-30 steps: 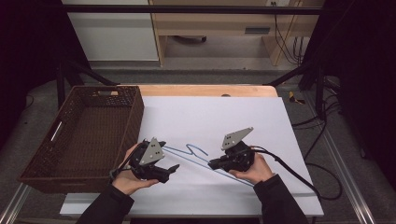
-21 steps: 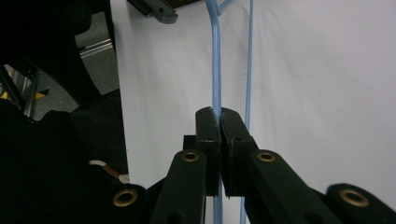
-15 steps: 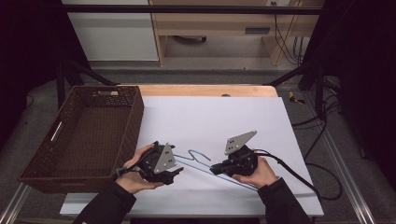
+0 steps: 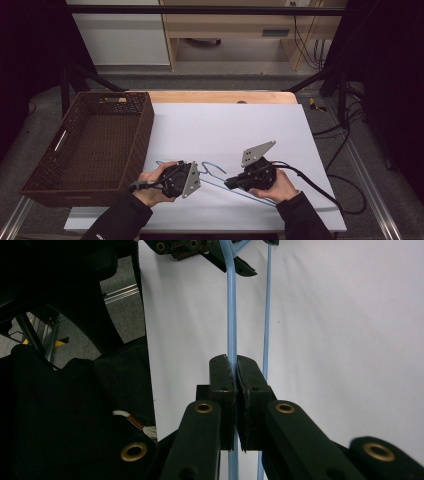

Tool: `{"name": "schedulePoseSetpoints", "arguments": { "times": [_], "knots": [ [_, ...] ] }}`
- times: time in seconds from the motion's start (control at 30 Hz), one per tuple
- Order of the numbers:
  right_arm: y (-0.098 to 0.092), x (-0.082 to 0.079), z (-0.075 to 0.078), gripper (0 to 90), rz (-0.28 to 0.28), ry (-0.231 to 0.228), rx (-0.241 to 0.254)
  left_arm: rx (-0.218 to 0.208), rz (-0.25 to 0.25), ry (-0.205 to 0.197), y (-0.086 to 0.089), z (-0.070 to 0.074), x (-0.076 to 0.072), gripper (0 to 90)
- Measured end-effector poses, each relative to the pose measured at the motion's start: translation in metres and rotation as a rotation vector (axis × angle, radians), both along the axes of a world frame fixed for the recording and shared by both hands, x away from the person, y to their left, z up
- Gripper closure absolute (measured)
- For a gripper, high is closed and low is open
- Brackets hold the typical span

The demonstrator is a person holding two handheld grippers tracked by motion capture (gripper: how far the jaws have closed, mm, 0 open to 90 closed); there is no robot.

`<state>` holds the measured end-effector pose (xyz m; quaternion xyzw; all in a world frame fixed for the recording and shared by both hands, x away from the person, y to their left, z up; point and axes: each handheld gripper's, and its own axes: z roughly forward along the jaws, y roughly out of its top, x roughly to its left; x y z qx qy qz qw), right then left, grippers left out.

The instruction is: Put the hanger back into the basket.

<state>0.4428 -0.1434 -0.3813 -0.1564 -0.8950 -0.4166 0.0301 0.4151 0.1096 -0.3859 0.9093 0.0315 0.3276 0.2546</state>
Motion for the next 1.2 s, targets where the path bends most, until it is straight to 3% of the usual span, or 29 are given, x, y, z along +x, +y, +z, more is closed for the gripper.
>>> {"name": "schedulePoseSetpoints", "arguments": {
  "times": [0.03, 0.07, 0.13, 0.27, 0.5, 0.63, 0.73, 0.87, 0.93, 0.97, 1.2],
  "knots": [
    [0.0, 0.0, 0.0, 88.1, 0.001, 0.002, 0.005, -0.019, -0.004, -0.011, -0.002, -0.003, -0.001, 74.0],
    [0.0, 0.0, 0.0, 88.1, 0.0, 0.003, 0.001, 0.01, -0.008, -0.025, -0.002, -0.002, -0.001, 76.6],
    [0.0, 0.0, 0.0, 88.1, -0.001, 0.004, 0.0, 0.011, -0.009, -0.036, -0.001, -0.002, -0.001, 81.5],
    [-0.001, 0.001, -0.001, 88.1, -0.003, 0.014, 0.01, 0.053, -0.043, -0.076, -0.001, -0.003, -0.004, 84.2],
    [-0.004, 0.002, 0.001, 87.8, -0.026, 0.002, 0.024, 0.07, -0.048, -0.086, -0.001, 0.0, -0.006, 86.9],
    [-0.004, 0.003, 0.002, 87.6, -0.03, -0.003, 0.027, 0.087, -0.033, -0.072, -0.003, 0.003, -0.006, 87.1],
    [-0.005, 0.002, 0.003, 84.8, -0.044, -0.02, 0.029, 0.083, -0.008, -0.05, -0.005, 0.005, -0.005, 87.1],
    [-0.012, -0.001, 0.009, 73.6, -0.109, -0.087, 0.048, 0.081, 0.046, -0.017, -0.006, 0.007, -0.001, 87.2],
    [-0.014, -0.001, 0.01, 69.7, -0.125, -0.1, 0.055, 0.08, 0.068, -0.01, -0.007, 0.008, 0.0, 87.2],
    [-0.023, -0.001, 0.014, 64.5, -0.192, -0.154, 0.073, 0.074, 0.094, 0.0, -0.007, 0.009, 0.002, 87.2],
    [-0.052, -0.005, 0.018, 42.5, -0.334, -0.25, 0.116, 0.047, 0.222, 0.038, -0.011, 0.017, 0.013, 87.2]
  ]
}}
